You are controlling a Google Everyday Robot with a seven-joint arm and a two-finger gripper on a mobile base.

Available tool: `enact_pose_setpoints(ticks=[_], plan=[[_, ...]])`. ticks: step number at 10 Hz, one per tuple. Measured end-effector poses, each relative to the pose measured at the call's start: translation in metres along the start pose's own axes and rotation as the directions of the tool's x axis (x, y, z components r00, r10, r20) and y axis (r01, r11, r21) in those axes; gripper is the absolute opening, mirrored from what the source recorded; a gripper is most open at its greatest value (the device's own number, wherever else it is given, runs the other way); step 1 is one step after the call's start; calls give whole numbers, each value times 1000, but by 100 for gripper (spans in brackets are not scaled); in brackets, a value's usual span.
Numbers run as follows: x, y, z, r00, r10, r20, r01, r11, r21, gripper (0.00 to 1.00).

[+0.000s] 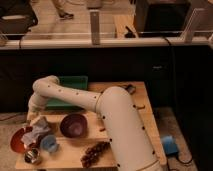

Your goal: Place fork in metal cup

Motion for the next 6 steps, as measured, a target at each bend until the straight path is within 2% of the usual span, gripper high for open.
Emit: enact_pose_setpoints(ticks=[2,4,6], plan=[[0,1,-3,1000,4,1,-4,1000,10,13],[-4,3,-7,1000,-2,11,2,1000,21,28],[-10,5,-11,998,-9,55,7,1000,28,50]])
